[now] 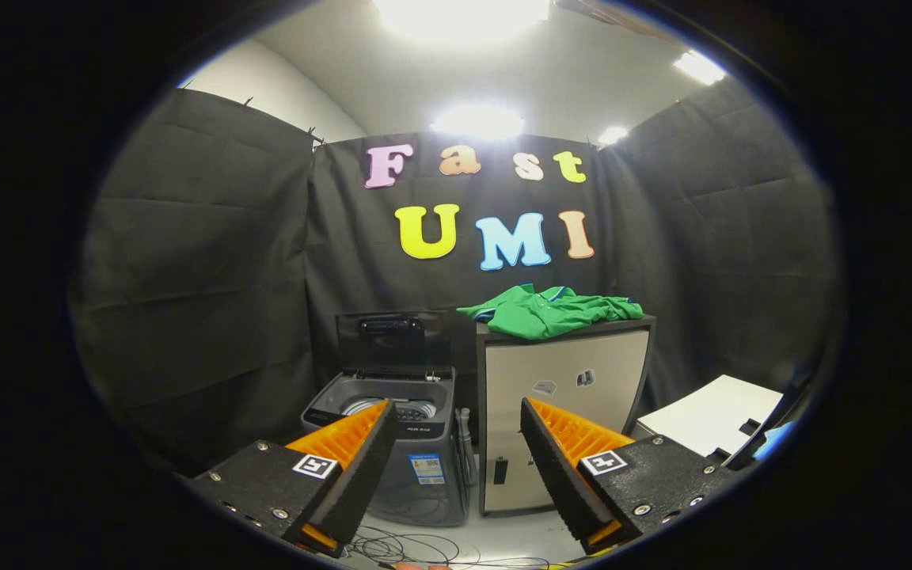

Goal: Put the clothes into the washing machine and then close the washing machine lid.

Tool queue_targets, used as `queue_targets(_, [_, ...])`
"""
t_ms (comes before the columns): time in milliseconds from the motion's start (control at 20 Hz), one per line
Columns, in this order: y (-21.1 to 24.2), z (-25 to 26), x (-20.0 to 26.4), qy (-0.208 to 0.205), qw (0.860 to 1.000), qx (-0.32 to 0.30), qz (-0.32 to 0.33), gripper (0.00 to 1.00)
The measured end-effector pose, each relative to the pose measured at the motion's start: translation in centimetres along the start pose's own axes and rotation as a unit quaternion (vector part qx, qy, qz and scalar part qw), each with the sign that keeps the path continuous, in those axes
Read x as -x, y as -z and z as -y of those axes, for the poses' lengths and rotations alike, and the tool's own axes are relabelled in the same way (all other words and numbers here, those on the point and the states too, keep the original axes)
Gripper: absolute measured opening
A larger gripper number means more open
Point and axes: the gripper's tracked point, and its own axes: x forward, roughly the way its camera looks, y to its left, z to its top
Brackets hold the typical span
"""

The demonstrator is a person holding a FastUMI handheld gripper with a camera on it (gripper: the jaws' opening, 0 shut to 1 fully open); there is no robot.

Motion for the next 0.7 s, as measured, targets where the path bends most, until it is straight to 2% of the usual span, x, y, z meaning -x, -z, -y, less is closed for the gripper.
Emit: queue_targets(700, [-1.0, -0.8, -0.7, -0.005, 1.0, 0.01, 0.0, 0.96])
